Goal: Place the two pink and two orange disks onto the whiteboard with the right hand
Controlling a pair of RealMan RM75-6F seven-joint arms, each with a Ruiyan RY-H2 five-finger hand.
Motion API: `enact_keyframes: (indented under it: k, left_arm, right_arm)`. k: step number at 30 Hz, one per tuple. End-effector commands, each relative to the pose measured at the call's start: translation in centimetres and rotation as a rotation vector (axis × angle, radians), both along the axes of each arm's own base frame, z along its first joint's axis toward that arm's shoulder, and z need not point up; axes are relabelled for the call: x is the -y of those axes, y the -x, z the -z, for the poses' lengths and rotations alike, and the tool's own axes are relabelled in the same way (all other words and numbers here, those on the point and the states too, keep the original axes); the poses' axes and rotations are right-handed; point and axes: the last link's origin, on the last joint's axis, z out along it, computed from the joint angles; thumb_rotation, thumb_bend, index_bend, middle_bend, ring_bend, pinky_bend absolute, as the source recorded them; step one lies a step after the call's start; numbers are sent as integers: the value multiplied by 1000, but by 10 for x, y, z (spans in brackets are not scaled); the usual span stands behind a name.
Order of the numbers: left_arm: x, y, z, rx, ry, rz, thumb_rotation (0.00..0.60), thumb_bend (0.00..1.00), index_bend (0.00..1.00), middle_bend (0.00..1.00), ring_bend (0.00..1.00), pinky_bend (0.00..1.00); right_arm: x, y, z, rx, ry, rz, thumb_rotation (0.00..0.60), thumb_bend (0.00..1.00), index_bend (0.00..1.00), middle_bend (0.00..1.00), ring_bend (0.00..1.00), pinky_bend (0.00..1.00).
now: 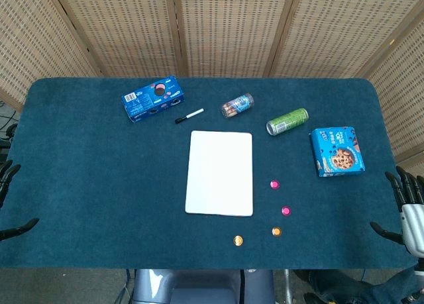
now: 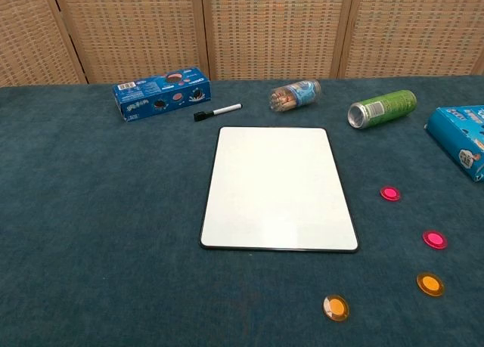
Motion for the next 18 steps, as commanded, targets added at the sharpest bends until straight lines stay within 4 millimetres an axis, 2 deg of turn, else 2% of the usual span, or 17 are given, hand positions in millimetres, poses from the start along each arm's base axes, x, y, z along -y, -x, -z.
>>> enact_keyframes:
  k: [1,5,9,11,15,18]
  left_arm:
    - [-1,1,0,0,0,-4,600,0,0,0,0,0]
    - [-3,1,0,3,4,-11,600,0,0,0,0,0]
    - [-4,2,-1,5,-1,-11,600,0,0,0,0,0]
    - [-5,2,-1,4,4,-12,600,0,0,0,0,0]
    - [-9,3,0,6,7,-22,600,0,0,0,0,0]
    - [-11,2,-1,-1,-9,-33,600,0,0,0,0,0]
  right_arm:
    - [0,0,1,3,-9,-2,600,0,0,0,0,0]
    - [9,-3,5,40,-58,-26,600,0,2,0,0,0]
    - [27,-14,19,59,-125,-101,600,0,84,0,0,0]
    - [41,-27,31,62,-186,-154,600,0,138,0,0,0]
    - [82,-60,56,22,-284,-242,600,7,261,0,0,0]
    - [105,-76,72,-5,-320,-243,600,66,330,0,0,0]
